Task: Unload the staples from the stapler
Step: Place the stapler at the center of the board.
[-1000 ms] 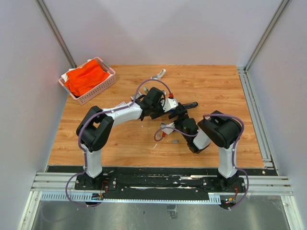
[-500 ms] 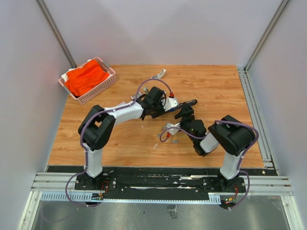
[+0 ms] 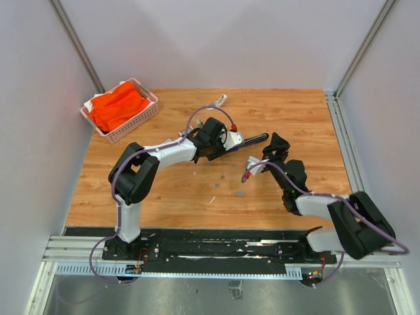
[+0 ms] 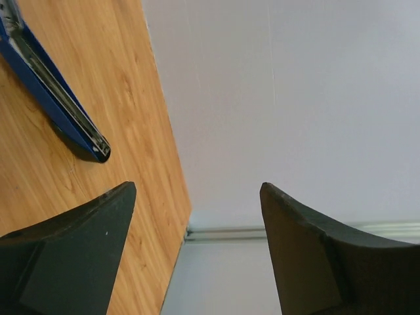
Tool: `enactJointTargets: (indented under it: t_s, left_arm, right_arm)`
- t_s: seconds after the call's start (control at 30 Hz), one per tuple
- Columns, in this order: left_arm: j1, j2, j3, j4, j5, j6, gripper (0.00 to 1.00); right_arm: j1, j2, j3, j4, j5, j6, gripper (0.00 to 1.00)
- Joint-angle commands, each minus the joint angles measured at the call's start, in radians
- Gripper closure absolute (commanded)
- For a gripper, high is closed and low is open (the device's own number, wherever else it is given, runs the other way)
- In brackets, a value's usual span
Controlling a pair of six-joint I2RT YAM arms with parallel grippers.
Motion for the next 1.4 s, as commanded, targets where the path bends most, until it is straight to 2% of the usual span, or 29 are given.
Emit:
enactJointTargets:
  t_s: [0.0, 0.07, 0.23, 0.4, 0.67, 1.07, 1.2, 1.37]
  left_arm:
    - [0.011, 0.019, 0.036, 0.067, -0.012, -0.015, 1.00]
    - [0.013, 0.025, 0.034, 0.077, -0.014, -0.021, 1.00]
    - [0.023, 0.039, 0.029, 0.105, -0.020, -0.037, 1.00]
    - [0.026, 0.048, 0.026, 0.118, -0.020, -0.045, 1.00]
    - [0.034, 0.051, 0.010, 0.130, -0.005, -0.044, 1.00]
    - [0.040, 0.080, 0.054, 0.084, 0.008, -0.050, 1.00]
    - [0.040, 0.078, 0.054, 0.077, 0.008, -0.050, 1.00]
    - [0.040, 0.078, 0.056, 0.067, 0.004, -0.047, 1.00]
  right_arm:
    - [-0.115, -0.201, 0.080, -0.370, -0.105, 0.300, 0.24]
    - [-0.161, -0.259, 0.138, -0.508, -0.143, 0.410, 0.26]
    - [-0.190, -0.259, 0.252, -0.669, -0.132, 0.604, 0.26]
    - [-0.220, -0.146, 0.424, -0.860, -0.144, 0.809, 0.26]
    - [-0.323, 0.105, 0.757, -1.132, -0.255, 1.087, 0.29]
    - [-0.369, 0.459, 1.094, -1.318, -0.348, 1.264, 0.35]
    - [-0.398, 0.534, 1.163, -1.340, -0.421, 1.354, 0.37]
    - [-0.411, 0.597, 1.210, -1.364, -0.447, 1.389, 0.38]
